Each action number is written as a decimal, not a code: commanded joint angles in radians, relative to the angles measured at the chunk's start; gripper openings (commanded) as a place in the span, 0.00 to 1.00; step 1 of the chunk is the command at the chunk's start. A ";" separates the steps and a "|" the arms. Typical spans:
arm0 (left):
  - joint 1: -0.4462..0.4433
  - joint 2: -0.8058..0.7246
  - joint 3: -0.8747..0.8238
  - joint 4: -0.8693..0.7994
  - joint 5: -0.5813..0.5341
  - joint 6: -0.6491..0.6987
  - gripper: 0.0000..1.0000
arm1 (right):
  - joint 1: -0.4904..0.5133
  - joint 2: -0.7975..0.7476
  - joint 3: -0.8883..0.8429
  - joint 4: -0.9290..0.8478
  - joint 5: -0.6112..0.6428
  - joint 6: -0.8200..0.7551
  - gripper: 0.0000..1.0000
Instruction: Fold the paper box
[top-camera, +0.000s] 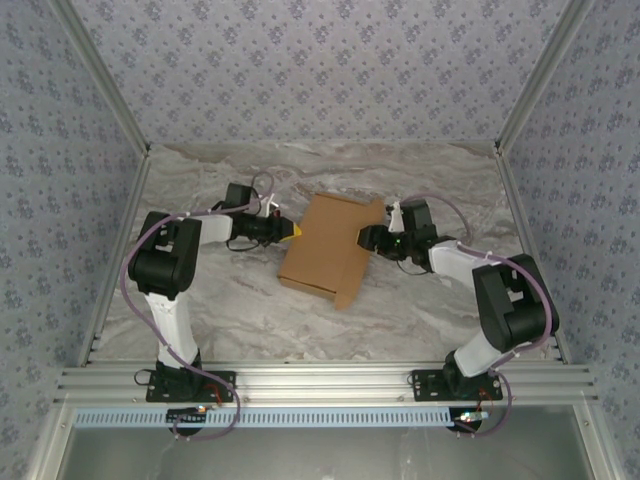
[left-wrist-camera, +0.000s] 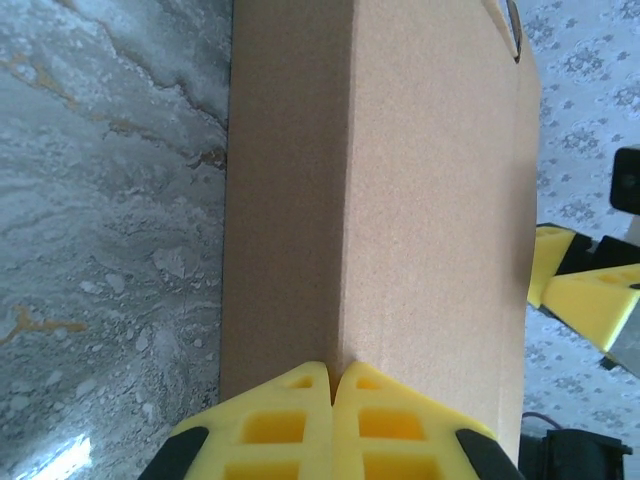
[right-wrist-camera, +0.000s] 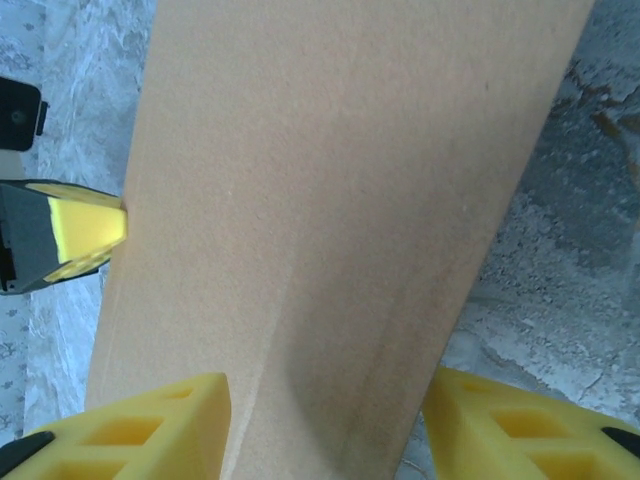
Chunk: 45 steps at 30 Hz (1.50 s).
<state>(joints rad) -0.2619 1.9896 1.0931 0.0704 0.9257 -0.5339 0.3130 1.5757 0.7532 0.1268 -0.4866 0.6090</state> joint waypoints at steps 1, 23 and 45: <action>0.022 0.027 -0.047 0.004 -0.030 -0.070 0.02 | 0.014 0.028 0.011 -0.013 -0.018 -0.005 0.58; 0.044 0.064 -0.096 0.116 0.002 -0.144 0.00 | 0.075 0.130 0.059 0.180 -0.128 0.141 0.39; -0.012 0.051 -0.050 0.054 0.020 -0.105 0.14 | 0.144 -0.068 0.089 0.133 -0.044 0.140 0.31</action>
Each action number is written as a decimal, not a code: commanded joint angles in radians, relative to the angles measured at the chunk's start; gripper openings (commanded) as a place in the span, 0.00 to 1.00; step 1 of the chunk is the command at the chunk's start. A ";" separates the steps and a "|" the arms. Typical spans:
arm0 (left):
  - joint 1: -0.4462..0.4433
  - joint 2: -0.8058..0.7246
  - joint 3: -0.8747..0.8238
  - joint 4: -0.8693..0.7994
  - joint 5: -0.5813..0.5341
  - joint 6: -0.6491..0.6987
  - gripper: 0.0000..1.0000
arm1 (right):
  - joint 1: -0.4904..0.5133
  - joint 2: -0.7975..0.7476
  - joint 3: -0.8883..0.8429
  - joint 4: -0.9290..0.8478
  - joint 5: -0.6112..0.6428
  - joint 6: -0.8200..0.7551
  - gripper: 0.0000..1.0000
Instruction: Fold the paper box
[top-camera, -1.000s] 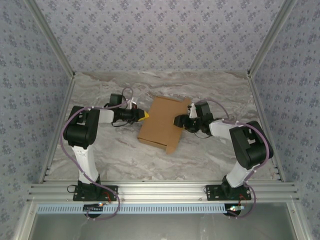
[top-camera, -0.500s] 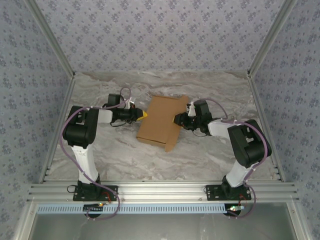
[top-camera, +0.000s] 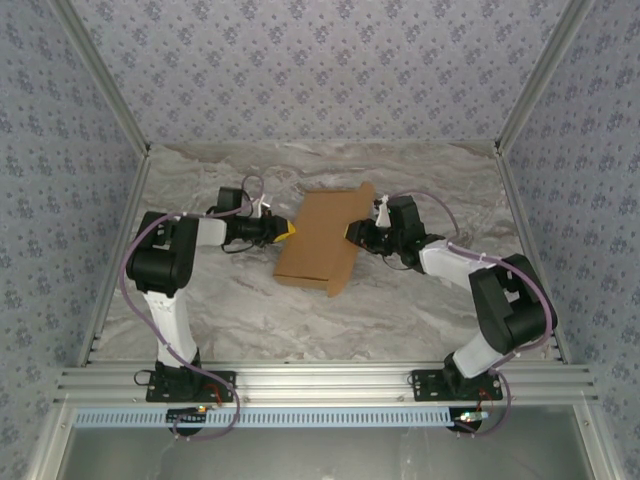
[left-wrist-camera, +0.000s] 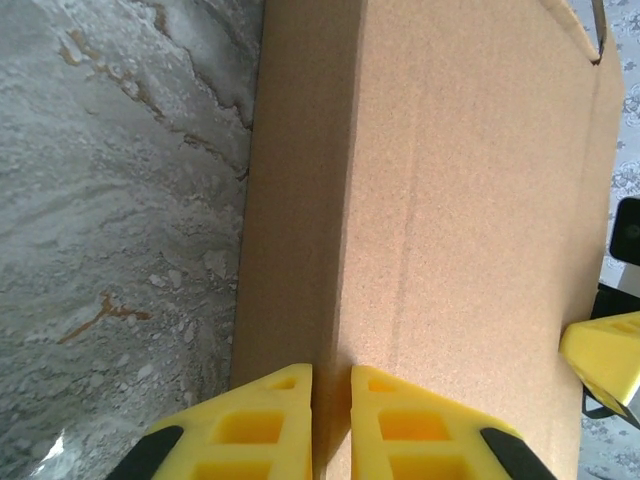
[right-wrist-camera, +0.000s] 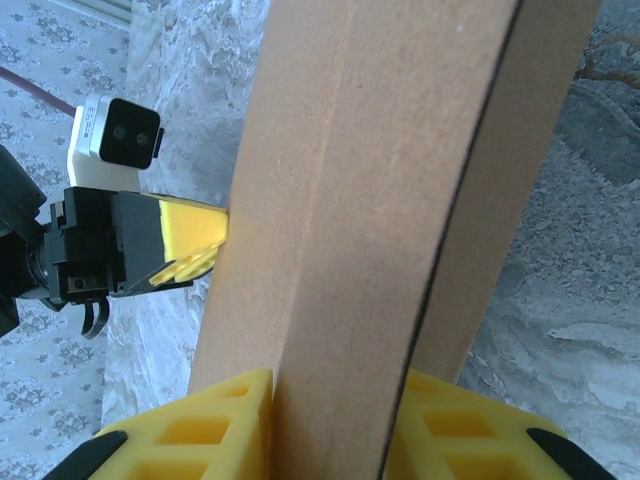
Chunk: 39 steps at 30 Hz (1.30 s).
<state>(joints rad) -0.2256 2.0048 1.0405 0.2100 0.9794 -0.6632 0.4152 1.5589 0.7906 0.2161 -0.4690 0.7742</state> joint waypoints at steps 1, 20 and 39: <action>-0.052 0.036 0.007 -0.087 -0.033 0.024 0.15 | 0.045 -0.057 0.052 0.038 -0.056 -0.026 0.31; -0.106 0.046 0.050 -0.087 -0.022 0.020 0.26 | 0.081 -0.114 0.131 -0.163 0.041 -0.076 0.37; -0.132 0.055 0.089 -0.099 -0.025 0.022 0.32 | 0.137 -0.079 0.254 -0.333 0.162 -0.116 0.39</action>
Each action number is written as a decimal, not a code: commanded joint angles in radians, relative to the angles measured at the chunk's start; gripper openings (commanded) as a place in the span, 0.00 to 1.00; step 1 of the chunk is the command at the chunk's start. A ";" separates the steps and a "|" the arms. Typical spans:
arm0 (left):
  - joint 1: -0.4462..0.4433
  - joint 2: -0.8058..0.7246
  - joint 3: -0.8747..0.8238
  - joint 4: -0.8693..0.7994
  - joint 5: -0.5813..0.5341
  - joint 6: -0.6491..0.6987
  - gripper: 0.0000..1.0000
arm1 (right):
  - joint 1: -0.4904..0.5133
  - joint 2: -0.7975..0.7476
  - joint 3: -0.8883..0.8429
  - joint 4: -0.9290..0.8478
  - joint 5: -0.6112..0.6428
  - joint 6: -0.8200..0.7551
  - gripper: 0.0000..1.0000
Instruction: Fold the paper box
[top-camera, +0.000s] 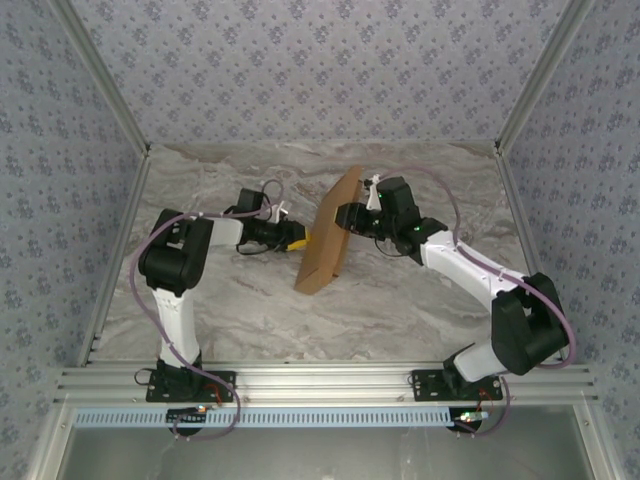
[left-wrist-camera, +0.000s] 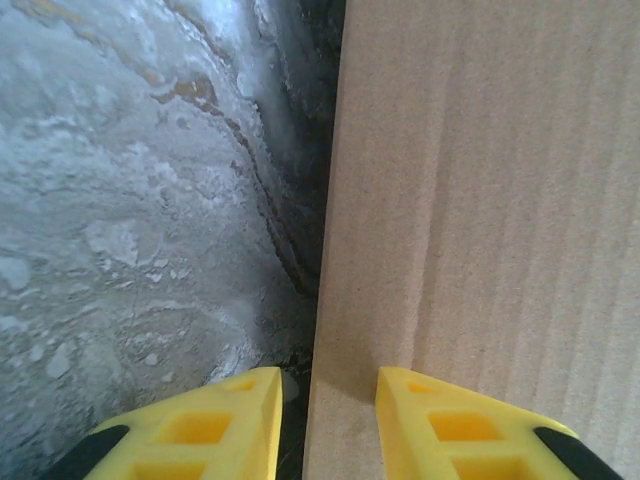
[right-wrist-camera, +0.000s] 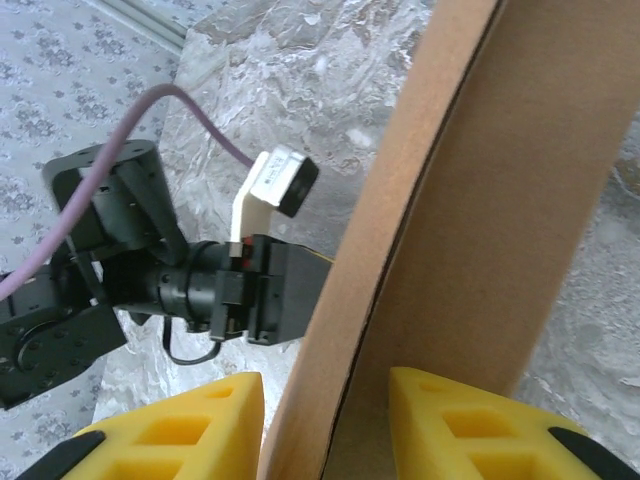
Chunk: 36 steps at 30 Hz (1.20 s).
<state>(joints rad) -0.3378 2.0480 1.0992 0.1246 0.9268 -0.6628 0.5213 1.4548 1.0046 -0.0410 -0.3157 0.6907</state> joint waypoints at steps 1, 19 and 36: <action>-0.020 0.011 0.033 -0.015 0.026 0.023 0.33 | 0.038 0.032 0.048 -0.091 0.025 -0.036 0.39; 0.043 -0.281 -0.009 -0.234 -0.412 0.207 0.58 | 0.096 0.154 0.121 -0.157 0.134 -0.050 0.37; -0.475 -1.122 -0.500 -0.220 -1.030 0.213 0.82 | 0.111 0.170 0.155 -0.169 0.159 -0.045 0.38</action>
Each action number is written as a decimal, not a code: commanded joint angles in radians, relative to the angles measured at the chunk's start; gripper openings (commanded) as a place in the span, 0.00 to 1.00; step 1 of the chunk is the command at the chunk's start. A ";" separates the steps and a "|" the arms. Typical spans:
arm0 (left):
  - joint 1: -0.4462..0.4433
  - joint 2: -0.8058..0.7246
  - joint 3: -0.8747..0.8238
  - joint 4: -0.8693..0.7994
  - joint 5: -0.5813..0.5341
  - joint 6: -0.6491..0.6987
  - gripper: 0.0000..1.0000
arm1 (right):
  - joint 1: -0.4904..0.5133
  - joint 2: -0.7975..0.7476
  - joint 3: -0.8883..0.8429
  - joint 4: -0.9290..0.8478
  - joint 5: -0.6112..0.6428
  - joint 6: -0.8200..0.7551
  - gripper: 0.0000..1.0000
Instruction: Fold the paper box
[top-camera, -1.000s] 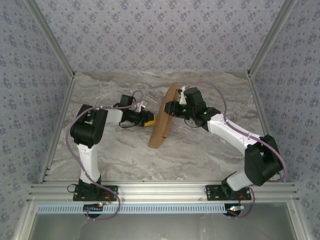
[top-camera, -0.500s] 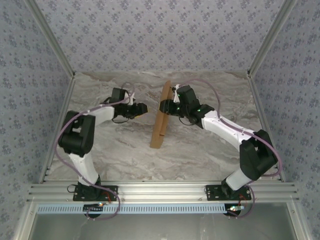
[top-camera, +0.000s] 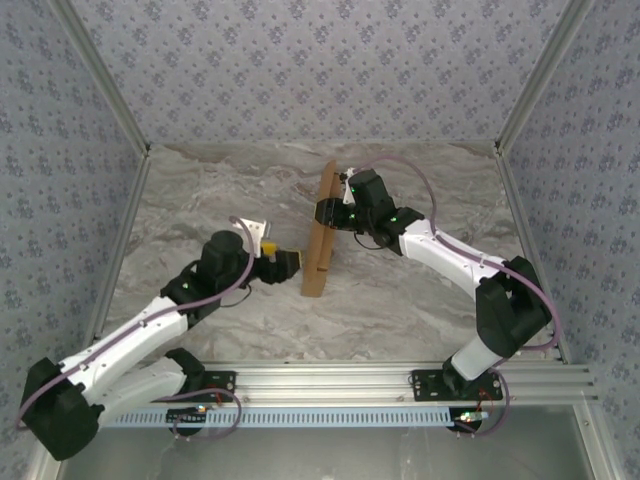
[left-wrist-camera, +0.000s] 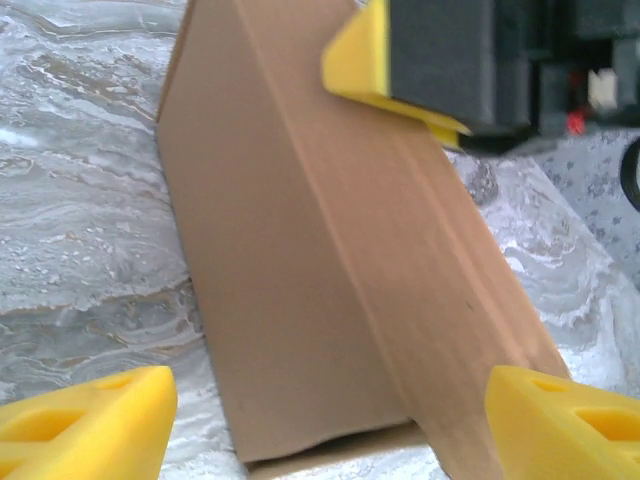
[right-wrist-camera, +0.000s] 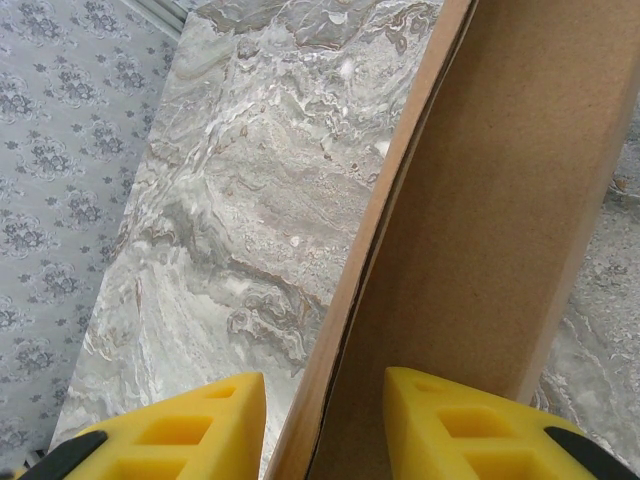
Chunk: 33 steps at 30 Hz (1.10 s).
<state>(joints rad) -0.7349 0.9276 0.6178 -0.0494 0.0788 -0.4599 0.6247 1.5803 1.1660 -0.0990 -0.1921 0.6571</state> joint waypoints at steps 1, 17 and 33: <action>-0.119 0.001 -0.014 -0.049 -0.219 0.015 0.83 | 0.008 0.043 -0.007 -0.111 0.035 -0.012 0.38; -0.279 0.227 0.151 -0.029 -0.326 0.054 0.95 | 0.013 0.039 -0.002 -0.113 0.036 -0.014 0.38; -0.318 0.426 0.259 -0.037 -0.432 0.095 0.83 | 0.012 0.051 0.002 -0.111 0.036 -0.013 0.38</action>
<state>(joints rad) -1.0370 1.3388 0.8268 -0.1059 -0.3111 -0.3859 0.6312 1.5829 1.1706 -0.1024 -0.1783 0.6571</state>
